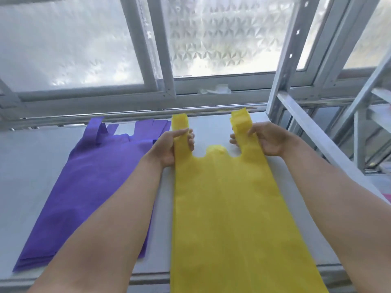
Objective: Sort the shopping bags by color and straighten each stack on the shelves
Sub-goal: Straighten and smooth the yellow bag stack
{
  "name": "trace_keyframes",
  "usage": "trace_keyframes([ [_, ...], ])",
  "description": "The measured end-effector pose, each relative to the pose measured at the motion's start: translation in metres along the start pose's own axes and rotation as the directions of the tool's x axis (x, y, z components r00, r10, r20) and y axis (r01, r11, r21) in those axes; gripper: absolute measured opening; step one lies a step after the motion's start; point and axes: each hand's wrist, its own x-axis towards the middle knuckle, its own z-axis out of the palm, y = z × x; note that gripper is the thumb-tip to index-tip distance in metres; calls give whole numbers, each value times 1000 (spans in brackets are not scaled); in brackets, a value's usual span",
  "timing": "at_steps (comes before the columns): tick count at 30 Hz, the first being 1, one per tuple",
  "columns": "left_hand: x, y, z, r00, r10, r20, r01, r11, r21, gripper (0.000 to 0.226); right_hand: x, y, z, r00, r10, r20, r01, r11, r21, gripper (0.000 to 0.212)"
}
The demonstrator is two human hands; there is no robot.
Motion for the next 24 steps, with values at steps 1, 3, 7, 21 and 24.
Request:
trace_keyframes([
  [1, 2, 1, 0, 1000, 7, 12, -7, 999, 39, 11, 2, 1, -2, 1000, -4, 30, 3, 1000, 30, 37],
  [3, 5, 1, 2, 1000, 12, 14, -14, 987, 158, 10, 6, 2, -4, 995, -36, 92, 29, 997, 77, 40],
  [7, 6, 3, 6, 995, 99, 31, -104, 958, 268, 11, 8, 0, -5, 976, -98, 196, 67, 985, 159, 48],
  [21, 20, 7, 18, 964, 265, -17, -243, 906, 346, 29, 12, -7, -3, 982, -127, 141, 108, 986, 130, 41],
  [24, 25, 3, 26, 941, 310, -140, -217, 864, 454, 34, 15, -13, 1, 995, -104, 2, 104, 994, 32, 40],
])
